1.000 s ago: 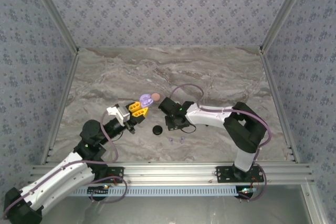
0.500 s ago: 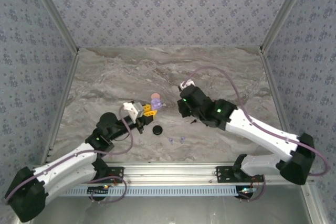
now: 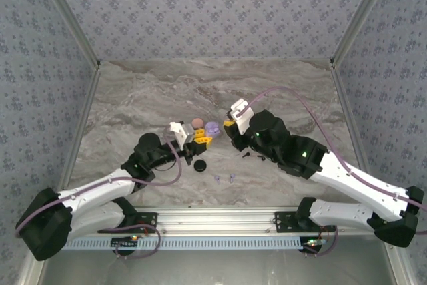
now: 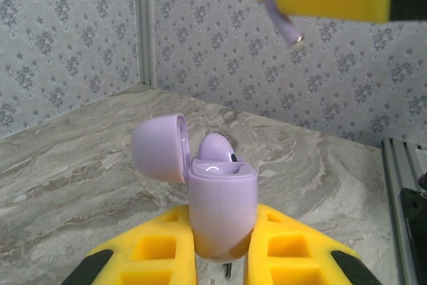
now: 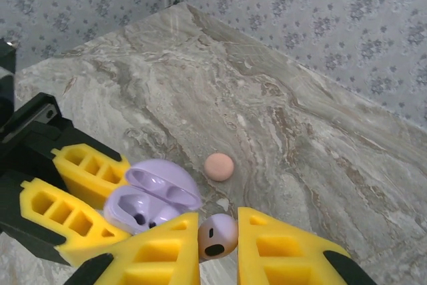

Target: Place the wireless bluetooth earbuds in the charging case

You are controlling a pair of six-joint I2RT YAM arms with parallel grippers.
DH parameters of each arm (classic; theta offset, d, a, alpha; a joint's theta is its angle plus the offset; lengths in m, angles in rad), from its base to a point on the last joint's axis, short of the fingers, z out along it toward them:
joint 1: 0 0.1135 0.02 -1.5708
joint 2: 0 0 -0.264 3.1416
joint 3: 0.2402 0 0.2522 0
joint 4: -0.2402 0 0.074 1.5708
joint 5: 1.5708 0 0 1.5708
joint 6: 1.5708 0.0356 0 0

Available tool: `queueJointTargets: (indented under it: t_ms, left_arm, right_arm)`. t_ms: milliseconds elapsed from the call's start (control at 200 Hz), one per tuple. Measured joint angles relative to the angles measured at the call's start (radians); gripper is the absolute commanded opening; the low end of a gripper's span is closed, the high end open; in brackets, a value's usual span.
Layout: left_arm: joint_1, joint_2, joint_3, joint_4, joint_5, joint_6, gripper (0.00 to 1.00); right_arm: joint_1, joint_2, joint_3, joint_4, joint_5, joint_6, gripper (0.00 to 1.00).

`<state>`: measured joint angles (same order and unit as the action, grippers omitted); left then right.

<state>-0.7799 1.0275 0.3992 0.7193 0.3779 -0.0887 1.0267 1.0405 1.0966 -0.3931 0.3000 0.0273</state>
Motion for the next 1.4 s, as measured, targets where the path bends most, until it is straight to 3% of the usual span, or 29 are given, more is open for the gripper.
queueJointTargets:
  t_ms: [1399]
  left_arm:
    - [-0.015, 0.022, 0.004, 0.008, 0.0, -0.007, 0.0]
  right_arm:
    - [0.079, 0.158, 0.029, 0.015, 0.084, -0.097, 0.19]
